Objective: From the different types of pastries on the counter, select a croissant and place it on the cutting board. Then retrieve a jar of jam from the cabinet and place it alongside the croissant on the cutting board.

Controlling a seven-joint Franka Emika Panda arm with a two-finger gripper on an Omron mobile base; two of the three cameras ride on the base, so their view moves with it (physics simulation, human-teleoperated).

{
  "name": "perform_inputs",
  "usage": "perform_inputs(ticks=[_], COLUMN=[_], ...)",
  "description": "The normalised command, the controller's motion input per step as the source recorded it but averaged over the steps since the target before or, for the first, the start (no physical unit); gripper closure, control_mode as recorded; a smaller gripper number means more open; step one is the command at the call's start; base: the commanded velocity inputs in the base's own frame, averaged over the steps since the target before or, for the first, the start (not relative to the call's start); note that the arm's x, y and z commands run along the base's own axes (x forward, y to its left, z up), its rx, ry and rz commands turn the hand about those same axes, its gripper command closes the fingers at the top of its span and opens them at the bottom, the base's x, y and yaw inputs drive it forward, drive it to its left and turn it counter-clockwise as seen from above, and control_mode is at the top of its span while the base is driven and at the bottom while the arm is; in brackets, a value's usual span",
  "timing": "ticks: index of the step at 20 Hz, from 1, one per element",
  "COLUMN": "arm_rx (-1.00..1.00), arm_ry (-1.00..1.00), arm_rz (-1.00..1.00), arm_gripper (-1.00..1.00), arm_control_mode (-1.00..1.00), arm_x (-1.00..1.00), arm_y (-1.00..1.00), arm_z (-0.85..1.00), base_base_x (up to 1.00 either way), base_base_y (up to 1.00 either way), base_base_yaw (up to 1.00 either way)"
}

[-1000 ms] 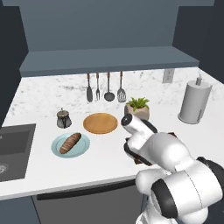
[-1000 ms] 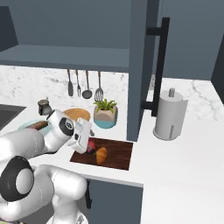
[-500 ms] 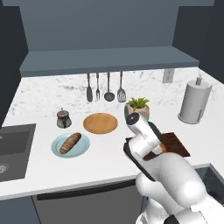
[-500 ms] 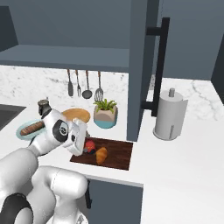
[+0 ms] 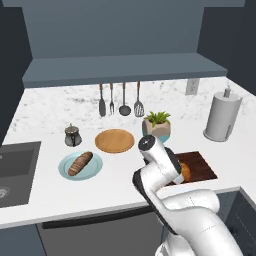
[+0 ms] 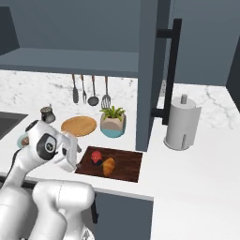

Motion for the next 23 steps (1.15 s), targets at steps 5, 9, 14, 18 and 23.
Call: perform_inputs(ticks=[5, 9, 14, 18, 23], arm_rx=[-0.32, -0.13, -0.01, 0.00, -0.01], arm_ry=[-0.09, -0.06, 0.00, 0.00, -0.01], arm_rz=[0.18, 0.06, 0.00, 0.00, 0.00], arm_gripper=[-1.00, -1.00, -1.00, -1.00, -1.00], arm_control_mode=[-1.00, -1.00, -1.00, -1.00, -1.00], arm_x=[-0.77, -0.38, -0.04, 0.00, 0.04], arm_y=[0.82, 0.37, 0.10, 0.00, 0.06], arm_z=[-0.33, -0.04, 0.00, 0.00, 0.10], base_base_x=[0.00, 0.00, 0.00, 0.00, 0.00], base_base_y=[0.00, 0.00, 0.00, 0.00, 0.00], base_base_yaw=[0.00, 0.00, 0.00, 0.00, 0.00])
